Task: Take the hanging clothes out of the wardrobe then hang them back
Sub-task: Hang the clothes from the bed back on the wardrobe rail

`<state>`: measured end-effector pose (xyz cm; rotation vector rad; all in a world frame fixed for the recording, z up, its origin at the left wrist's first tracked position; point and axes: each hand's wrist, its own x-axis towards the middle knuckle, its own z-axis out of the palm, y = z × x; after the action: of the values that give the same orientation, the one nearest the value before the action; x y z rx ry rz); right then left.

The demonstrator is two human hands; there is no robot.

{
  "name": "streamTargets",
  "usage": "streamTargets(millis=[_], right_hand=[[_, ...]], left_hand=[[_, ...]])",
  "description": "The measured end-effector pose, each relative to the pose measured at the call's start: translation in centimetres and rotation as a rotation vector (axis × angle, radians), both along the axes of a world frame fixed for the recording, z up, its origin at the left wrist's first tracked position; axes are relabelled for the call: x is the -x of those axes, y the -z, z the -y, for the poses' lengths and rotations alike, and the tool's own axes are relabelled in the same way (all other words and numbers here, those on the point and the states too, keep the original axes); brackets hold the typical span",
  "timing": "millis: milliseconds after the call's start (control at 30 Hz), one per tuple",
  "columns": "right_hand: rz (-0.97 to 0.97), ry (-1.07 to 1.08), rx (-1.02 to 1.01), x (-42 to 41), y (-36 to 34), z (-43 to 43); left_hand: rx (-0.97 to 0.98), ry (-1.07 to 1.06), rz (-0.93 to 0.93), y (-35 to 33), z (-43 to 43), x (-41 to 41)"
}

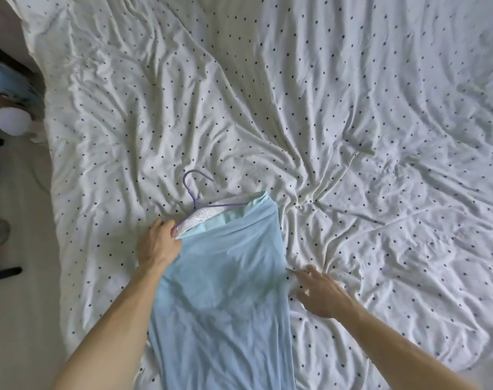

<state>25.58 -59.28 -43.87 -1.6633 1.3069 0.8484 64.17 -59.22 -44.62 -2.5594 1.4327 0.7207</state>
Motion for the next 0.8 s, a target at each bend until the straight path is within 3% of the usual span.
streamTargets(millis=[167,300,400,500,600,800], right_hand=[[0.036,0.129,0.001,3.1,-6.3,-1.9],[0.137,0.271,0.172,7.2,-13.7,-2.8],[0.256,0.402,0.395,11.1,-20.0,-2.8],[0.314,0.513,0.665,16.2,-26.4,-2.8],[0.333,0.561,0.878,22.8,-32.7,-3.8],[0.279,0.702,1.336,39.4,-44.1,-12.0]], left_hand=[[0.125,-0.08,-0.08,-5.4,-2.3,3.0],[0.194,-0.05,-0.075,-12.6,-3.2,7.8],[0.284,0.041,-0.082,-19.0,-2.7,12.8],[0.383,0.1,-0.208,-26.2,-1.4,19.4],[0.468,0.228,-0.386,-33.7,-0.4,28.1],[0.553,0.482,-0.483,-45.6,1.2,48.3]])
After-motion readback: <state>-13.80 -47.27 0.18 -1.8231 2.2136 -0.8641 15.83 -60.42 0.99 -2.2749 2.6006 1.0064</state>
